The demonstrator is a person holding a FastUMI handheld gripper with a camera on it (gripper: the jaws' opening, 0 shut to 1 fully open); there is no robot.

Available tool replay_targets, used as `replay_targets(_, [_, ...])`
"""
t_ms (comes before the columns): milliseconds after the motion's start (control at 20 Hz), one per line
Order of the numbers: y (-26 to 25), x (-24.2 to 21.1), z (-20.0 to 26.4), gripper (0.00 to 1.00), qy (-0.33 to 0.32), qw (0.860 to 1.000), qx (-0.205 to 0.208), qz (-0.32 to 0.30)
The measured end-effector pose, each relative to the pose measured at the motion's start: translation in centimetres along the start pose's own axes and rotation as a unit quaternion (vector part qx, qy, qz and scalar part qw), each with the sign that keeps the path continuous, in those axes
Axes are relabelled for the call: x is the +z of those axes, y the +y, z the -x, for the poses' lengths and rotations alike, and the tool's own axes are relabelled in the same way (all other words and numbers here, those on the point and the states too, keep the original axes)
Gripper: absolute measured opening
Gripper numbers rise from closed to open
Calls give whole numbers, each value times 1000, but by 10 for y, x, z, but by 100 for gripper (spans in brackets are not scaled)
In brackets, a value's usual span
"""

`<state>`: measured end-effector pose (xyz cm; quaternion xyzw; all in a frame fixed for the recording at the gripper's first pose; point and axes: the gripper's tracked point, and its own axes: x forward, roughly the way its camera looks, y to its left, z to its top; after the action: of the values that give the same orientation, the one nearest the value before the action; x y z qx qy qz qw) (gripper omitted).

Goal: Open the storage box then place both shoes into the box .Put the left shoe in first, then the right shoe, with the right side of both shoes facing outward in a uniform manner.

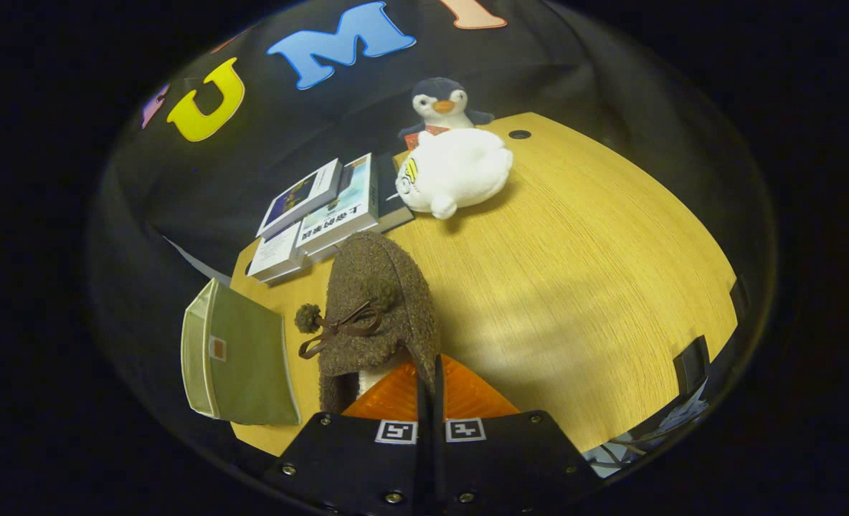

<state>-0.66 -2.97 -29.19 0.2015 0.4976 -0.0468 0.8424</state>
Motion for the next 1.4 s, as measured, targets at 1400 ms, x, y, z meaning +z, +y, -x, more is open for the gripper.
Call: replay_targets(1400, [316,-33,-6,0,9,987,143,69])
